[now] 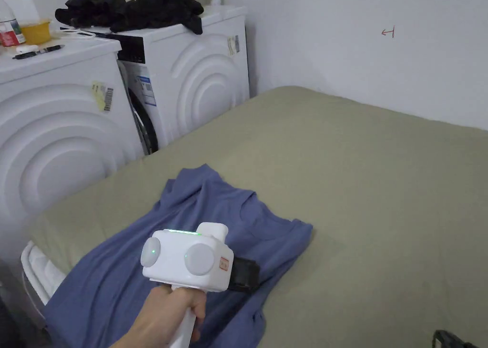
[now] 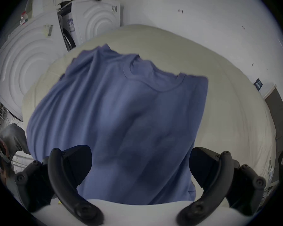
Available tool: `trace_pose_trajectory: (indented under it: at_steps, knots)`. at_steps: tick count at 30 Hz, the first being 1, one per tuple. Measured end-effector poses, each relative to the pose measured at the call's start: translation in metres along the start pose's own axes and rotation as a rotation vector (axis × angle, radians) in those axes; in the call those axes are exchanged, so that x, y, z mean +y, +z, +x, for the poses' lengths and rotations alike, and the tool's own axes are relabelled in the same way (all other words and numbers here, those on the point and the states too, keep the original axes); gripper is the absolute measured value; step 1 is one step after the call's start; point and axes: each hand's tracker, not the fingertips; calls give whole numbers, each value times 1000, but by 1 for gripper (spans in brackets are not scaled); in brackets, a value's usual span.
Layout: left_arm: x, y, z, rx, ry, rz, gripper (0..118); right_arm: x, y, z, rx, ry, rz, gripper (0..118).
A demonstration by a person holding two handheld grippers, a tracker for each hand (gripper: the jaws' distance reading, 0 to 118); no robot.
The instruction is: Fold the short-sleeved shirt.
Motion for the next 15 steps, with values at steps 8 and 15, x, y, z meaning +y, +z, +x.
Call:
trace_pose_trajectory:
  at_steps: [8, 15]
  knots:
    - [-11, -9, 8, -4, 27, 3, 31, -13, 20, 18, -30, -12, -36, 2]
    - [-11, 27, 26, 38, -43, 52, 1, -19, 90, 51, -167, -47, 1, 2]
